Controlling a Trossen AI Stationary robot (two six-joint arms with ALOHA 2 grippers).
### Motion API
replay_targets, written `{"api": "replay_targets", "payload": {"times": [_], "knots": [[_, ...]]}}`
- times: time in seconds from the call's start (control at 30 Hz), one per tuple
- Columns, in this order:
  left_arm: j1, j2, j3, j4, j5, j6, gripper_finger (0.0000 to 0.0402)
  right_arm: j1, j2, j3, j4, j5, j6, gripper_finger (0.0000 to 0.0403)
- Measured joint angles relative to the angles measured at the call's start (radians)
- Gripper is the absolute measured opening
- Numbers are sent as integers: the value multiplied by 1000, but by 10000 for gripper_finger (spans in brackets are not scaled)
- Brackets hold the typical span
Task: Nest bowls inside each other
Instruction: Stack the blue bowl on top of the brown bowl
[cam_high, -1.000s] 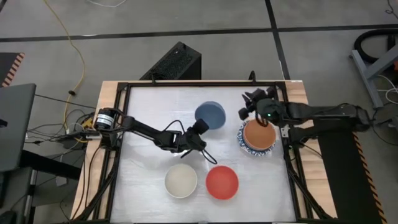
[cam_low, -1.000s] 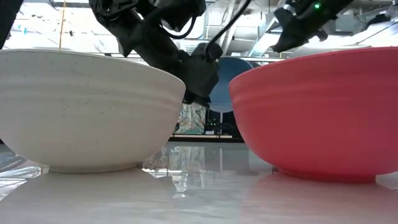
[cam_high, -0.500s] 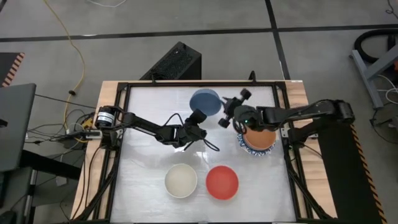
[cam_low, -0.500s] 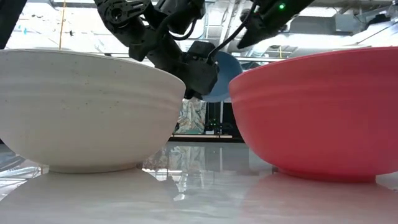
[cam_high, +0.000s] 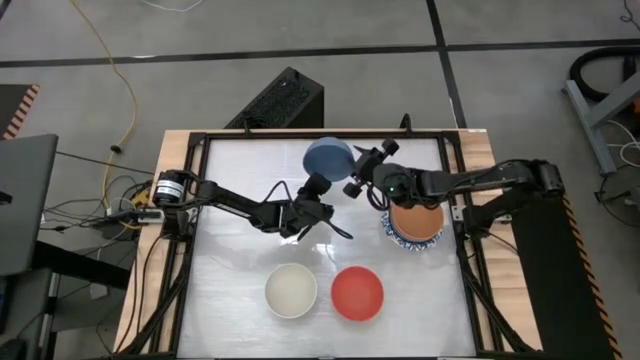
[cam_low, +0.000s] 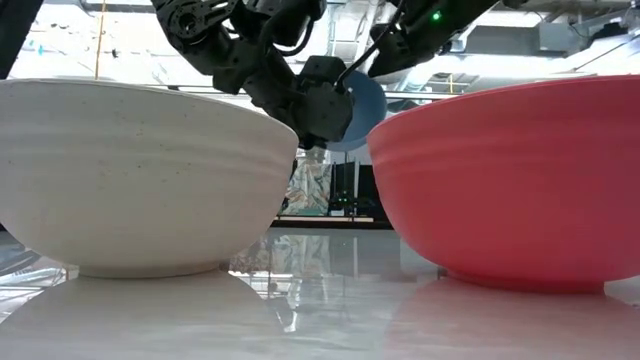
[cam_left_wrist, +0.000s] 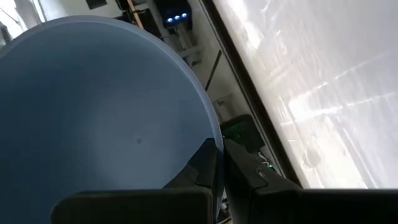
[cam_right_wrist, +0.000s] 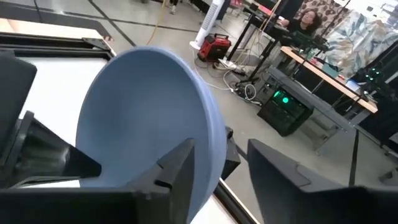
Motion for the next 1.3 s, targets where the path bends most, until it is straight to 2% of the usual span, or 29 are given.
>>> {"api": "replay_targets", "payload": {"times": [0.2, 0.43, 0.53, 0.73, 0.8, 1.03, 1.3], "knots": [[0, 0, 0, 44, 9, 38, 0, -25, 7, 0, 0, -18, 9, 207], [-15, 0, 0, 86, 45, 79, 0, -65, 53, -1, -4, -18, 59, 195], [-21, 0, 0, 95, 53, 95, 0, -73, 69, -1, -5, -18, 86, 162], [-24, 1, 0, 97, 105, 113, 1, -79, 86, -1, -15, -6, 113, 35], [-30, 1, 0, 97, 134, 119, 6, -78, 87, -1, -37, -7, 112, 16], [-64, 0, 0, 117, 176, 127, 63, -77, 82, -1, -117, -26, 185, 13], [-117, -113, -1, 98, 187, -21, 150, -154, -17, -1, -195, -204, 220, 13]]}}
